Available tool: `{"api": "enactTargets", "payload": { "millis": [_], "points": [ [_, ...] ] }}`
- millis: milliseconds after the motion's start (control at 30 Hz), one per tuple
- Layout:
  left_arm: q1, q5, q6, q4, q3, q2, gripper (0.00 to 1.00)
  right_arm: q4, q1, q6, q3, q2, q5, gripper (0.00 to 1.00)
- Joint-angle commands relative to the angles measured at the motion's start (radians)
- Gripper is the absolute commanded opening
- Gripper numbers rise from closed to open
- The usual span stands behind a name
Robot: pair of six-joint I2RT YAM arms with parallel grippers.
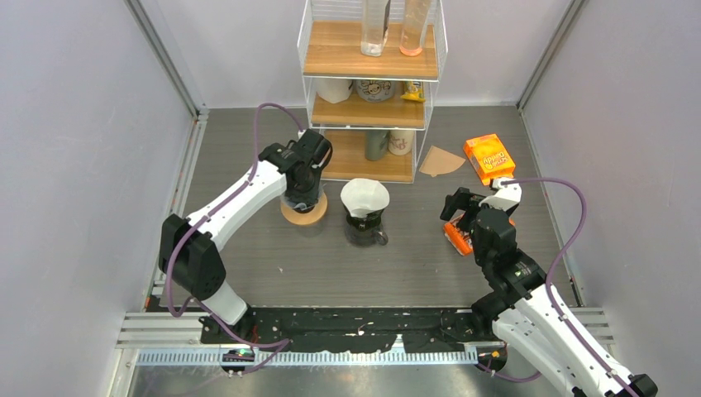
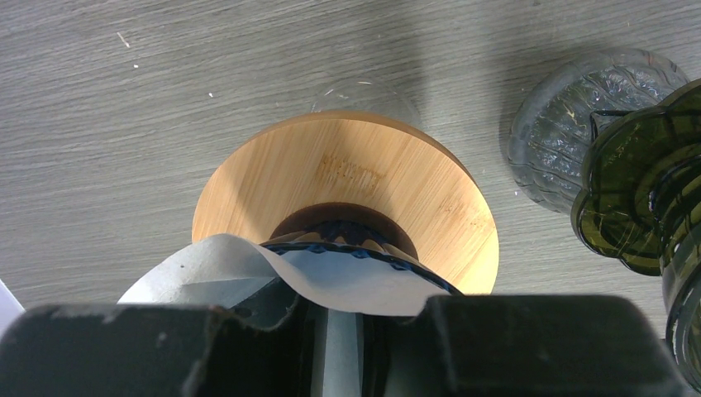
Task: Place the coffee filter in the dripper
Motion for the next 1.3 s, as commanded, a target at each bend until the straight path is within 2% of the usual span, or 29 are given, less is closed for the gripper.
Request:
{"api": "enactTargets", "payload": {
  "millis": [0, 133, 267, 400, 867, 967, 1133, 1267],
  "points": [
    [0.004, 0.007, -0.001, -0.002, -0.001, 0.016, 0.23, 0.021, -0.002, -0.008, 0.031, 0.000, 0.024, 0.96],
    [0.003, 0.008, -0.001, -0.003, -0.002, 0.014, 0.24, 0.022, -0.002, -0.009, 0.030, 0.000, 0.024, 0.96],
    [0.003, 0.015, -0.005, -0.009, 0.000, 0.006, 0.35, 0.022, -0.002, -0.009, 0.030, 0.001, 0.023, 0.96],
    [0.003, 0.014, -0.010, -0.014, -0.001, 0.003, 0.41, 0.021, -0.002, -0.009, 0.031, 0.000, 0.025, 0.96],
    [0.002, 0.018, -0.010, -0.016, -0.009, -0.001, 0.50, 0.022, -0.003, -0.010, 0.031, -0.002, 0.027, 0.96],
    [0.003, 0.022, -0.011, -0.015, -0.006, -0.004, 0.49, 0.022, -0.002, -0.010, 0.031, -0.001, 0.027, 0.96],
    [0.004, 0.025, -0.011, -0.014, 0.008, -0.016, 0.35, 0.021, -0.002, -0.010, 0.031, -0.002, 0.027, 0.96],
    [0.003, 0.024, -0.010, 0.001, 0.016, -0.043, 0.32, 0.022, -0.002, -0.010, 0.030, 0.000, 0.028, 0.96]
  ]
}}
